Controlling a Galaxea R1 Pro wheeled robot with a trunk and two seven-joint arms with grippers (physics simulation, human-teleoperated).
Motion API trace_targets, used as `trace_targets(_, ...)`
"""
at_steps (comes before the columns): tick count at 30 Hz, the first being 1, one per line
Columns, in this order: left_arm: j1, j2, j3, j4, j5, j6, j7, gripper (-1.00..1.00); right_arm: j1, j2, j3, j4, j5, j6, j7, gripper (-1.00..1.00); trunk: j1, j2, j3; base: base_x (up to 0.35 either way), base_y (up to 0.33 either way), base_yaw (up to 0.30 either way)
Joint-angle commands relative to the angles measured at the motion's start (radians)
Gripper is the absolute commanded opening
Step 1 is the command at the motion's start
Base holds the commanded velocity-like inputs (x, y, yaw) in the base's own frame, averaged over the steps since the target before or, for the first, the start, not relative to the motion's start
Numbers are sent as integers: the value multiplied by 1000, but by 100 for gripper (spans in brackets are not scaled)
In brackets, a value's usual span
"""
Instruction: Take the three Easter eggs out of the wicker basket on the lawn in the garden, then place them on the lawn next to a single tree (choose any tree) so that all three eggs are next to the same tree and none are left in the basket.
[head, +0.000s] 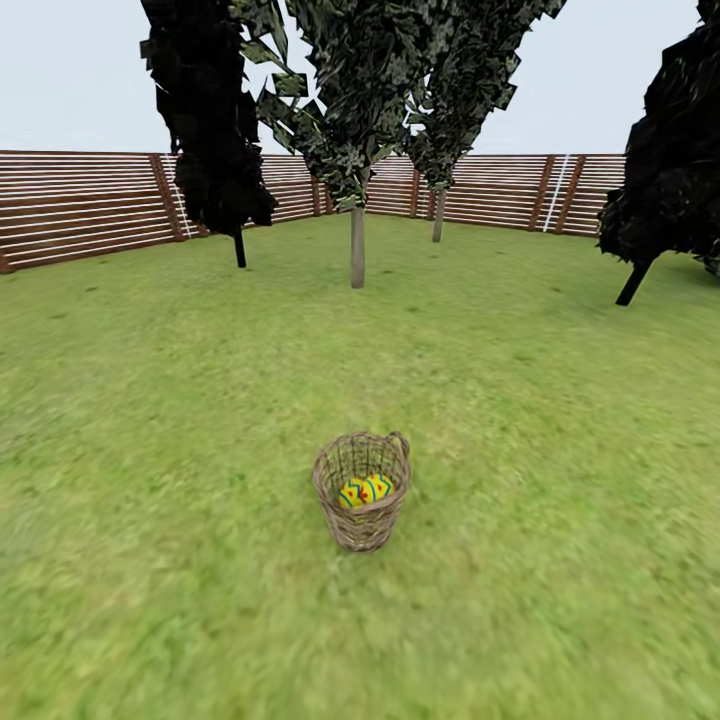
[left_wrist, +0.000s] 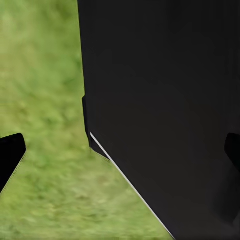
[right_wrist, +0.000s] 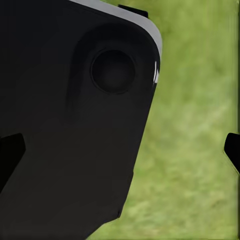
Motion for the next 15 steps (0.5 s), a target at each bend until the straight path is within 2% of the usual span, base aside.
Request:
trace_targets(1, 1, 0, 0, -2, 0, -1, 0, 100, -1, 0, 0, 1, 6, -3, -1, 100, 1, 0, -1, 334, 0, 0)
trace_targets(15, 1, 0, 0, -2, 0, -2, 0, 100, -1, 0, -1, -1, 5, -4, -2, 100, 1, 0, -1, 334, 0, 0)
